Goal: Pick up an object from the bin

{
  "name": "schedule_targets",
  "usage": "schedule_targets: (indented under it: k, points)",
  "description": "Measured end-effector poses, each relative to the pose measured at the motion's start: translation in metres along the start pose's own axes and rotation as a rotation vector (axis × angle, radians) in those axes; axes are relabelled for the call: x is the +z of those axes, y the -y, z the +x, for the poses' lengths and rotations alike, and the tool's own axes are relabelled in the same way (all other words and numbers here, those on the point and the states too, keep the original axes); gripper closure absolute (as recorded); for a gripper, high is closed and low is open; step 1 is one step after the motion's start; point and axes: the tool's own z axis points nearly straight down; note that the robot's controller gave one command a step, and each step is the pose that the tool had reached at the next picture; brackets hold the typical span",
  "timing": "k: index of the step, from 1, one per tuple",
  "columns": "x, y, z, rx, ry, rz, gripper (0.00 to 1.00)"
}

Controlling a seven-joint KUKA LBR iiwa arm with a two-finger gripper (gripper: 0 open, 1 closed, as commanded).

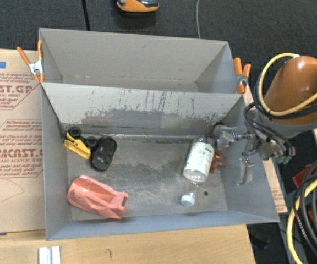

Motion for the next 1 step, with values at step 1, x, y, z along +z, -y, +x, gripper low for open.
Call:
schedule_targets:
  k: [1]
  points:
    - [0.0033,0.0022,0.0007,0.005,-0.001,0.000,0.00]
